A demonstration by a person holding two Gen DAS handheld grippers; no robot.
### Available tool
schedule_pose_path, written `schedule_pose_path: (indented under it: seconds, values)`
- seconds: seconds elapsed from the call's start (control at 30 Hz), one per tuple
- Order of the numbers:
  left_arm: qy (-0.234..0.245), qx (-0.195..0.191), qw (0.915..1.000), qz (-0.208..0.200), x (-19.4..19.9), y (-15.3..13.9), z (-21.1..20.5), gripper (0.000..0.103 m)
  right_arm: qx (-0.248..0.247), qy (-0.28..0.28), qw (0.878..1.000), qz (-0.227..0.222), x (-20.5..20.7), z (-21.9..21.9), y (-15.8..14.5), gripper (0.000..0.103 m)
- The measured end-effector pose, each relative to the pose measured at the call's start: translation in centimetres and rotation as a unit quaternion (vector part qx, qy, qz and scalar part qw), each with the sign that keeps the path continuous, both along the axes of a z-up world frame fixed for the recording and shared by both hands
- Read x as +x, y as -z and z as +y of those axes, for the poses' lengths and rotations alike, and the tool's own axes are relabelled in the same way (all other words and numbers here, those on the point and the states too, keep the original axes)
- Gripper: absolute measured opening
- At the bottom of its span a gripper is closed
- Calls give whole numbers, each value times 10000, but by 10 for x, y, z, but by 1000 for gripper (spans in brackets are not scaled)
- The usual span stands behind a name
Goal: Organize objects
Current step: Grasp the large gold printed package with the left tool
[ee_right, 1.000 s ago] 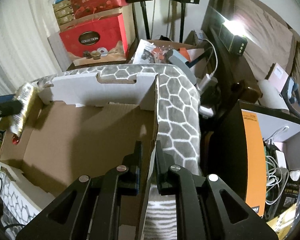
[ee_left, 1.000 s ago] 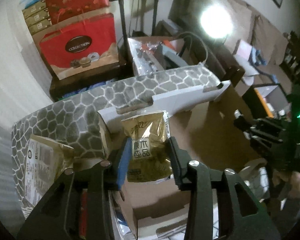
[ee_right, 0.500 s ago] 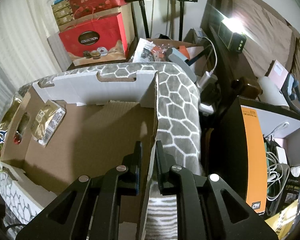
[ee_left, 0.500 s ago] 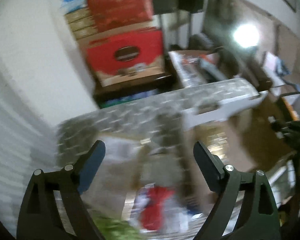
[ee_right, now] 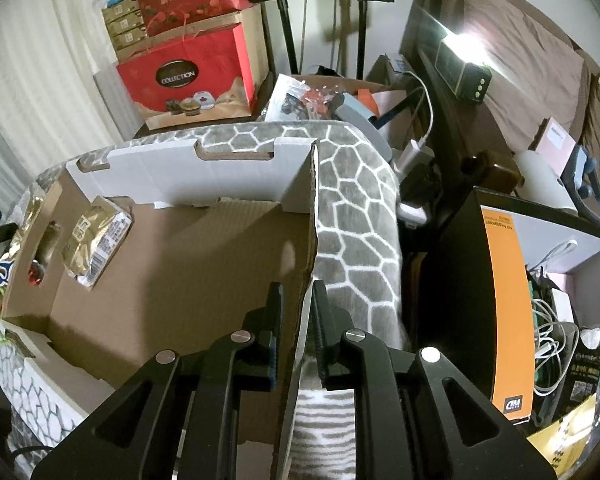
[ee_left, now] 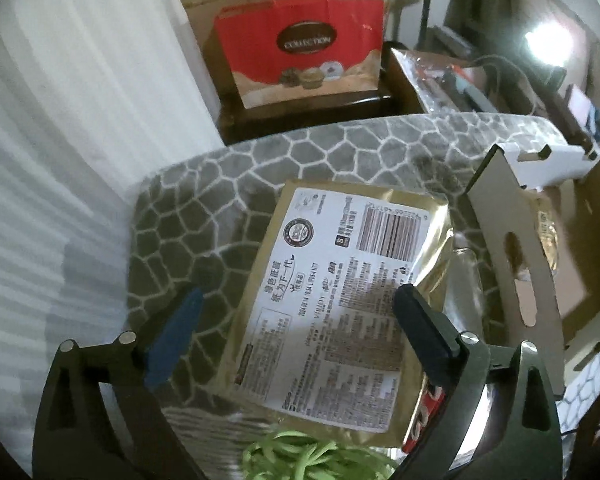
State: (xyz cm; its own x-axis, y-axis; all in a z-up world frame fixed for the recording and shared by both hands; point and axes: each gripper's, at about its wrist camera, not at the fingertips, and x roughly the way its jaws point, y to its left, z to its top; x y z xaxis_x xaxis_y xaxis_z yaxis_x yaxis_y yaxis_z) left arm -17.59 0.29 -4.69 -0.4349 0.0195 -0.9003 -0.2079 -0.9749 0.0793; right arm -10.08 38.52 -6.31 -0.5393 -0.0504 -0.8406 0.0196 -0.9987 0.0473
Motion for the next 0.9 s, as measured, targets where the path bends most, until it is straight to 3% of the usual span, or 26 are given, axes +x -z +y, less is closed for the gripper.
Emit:
schedule_pose_path:
  seconds: [0.1, 0.23, 0.3, 0.33, 0.4, 0.47, 0.7, 0.9]
  values:
    - [0, 165, 9998, -68, -4, 5, -2, 102, -29, 8, 10000, -14, 0, 1, 0, 14]
    - [20, 580, 9981, -205, -6, 10, -7, 99, -35, 14, 10000, -14, 1, 1, 0, 14]
    - [62, 970, 9948, -290, -6, 9, -11, 71, -37, 16, 10000, -14, 1, 1, 0, 14]
    - [13, 999, 9946, -294, -7, 7, -13, 66, -39, 20, 10000, -16, 1, 1, 0, 14]
    - [-144, 856, 9961, -173, -8, 2, -17, 30, -45, 25, 10000, -19, 1, 2, 0, 14]
    - [-249, 959, 9949, -171, -9, -1, -24, 17, -56, 39, 10000, -20, 1, 2, 0, 14]
    - [-319, 1209, 9922, 18, -1, -19, -31, 10, -58, 43, 10000, -21, 1, 2, 0, 14]
    - [-123, 1532, 9875, 339, 9, -59, -20, 2, -74, 50, 10000, -19, 2, 2, 0, 14]
